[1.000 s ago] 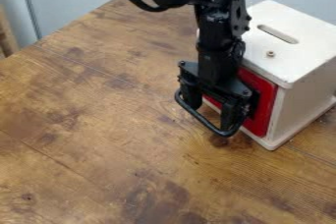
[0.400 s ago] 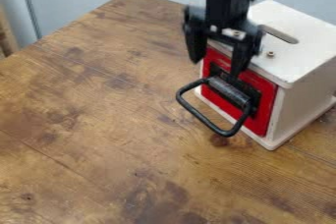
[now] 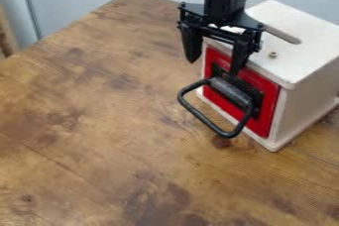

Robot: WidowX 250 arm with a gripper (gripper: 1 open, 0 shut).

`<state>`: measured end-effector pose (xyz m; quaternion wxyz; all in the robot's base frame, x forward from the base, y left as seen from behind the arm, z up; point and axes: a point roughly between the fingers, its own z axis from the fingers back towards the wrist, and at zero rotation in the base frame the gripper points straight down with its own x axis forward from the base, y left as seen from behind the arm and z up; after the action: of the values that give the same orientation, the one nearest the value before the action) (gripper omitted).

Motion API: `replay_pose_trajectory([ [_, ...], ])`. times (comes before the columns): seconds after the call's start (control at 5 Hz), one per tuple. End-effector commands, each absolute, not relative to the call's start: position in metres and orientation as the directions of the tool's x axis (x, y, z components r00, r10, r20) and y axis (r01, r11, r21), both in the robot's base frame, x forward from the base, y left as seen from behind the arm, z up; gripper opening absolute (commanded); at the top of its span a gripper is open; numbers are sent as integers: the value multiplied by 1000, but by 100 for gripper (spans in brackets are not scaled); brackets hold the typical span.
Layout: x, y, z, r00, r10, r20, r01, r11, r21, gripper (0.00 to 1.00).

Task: Close the drawer

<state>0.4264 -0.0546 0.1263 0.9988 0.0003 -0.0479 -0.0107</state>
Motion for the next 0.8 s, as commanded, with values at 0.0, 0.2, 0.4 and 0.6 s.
replay_pose_trajectory([
  [0.0,431,-48,162,980,0,198,2,1000,-8,100],
  [0.2,434,-48,162,980,-3,201,5,1000,-9,100],
  [0.4,437,-49,161,979,-5,203,8,1000,-10,100],
  [0.6,437,-51,159,980,-9,197,11,1000,-11,100],
])
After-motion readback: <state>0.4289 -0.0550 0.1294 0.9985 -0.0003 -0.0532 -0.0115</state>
